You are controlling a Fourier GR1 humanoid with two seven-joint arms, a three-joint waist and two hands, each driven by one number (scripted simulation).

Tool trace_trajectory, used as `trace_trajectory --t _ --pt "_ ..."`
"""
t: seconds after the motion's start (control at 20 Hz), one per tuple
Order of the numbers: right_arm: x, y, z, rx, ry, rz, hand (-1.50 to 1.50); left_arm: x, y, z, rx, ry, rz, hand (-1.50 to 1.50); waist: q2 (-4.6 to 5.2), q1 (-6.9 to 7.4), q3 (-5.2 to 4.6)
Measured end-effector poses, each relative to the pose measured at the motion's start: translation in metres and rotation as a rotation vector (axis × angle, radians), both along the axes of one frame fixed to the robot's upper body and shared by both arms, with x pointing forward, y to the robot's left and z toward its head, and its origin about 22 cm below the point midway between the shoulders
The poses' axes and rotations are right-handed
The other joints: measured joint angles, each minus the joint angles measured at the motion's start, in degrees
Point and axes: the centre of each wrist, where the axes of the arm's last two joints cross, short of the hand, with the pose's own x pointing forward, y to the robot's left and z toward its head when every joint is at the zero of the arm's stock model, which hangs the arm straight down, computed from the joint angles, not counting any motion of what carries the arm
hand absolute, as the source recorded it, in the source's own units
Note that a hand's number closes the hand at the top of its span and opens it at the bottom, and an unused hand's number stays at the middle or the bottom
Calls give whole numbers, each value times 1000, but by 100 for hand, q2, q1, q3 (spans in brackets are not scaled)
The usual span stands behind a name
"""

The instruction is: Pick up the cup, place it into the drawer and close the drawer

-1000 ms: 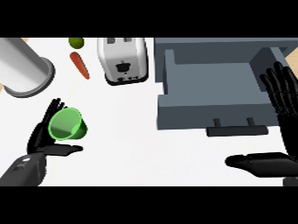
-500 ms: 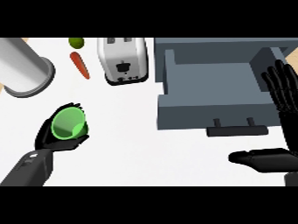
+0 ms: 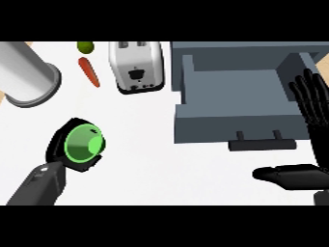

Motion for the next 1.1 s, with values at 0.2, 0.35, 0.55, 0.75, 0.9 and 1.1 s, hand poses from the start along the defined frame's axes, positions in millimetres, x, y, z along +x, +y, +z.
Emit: trace_trajectory --t 0.2,0.35,0.55,0.75,0.9,1.1 --pt "-2 1 4 1 -6 0 -150 0 0 1 -18 -54 99 150 -7 11 2" --pt "-2 -1 2 -3 -7 -5 -150 -6 7 -1 -29 -90 217 150 -14 44 6" --pt "1 -3 1 -5 1 -17 -150 0 3 3 -40 -139 275 150 -29 75 11" --pt "4 -5 6 -7 2 -20 -150 19 -2 20 -50 -217 281 150 -49 107 18" --pt "1 -8 7 -9 9 -27 -150 36 -20 34 -47 -265 229 150 -69 128 23" --pt "-5 -10 1 0 15 -39 -150 55 -38 60 -34 -344 166 150 -93 170 30"
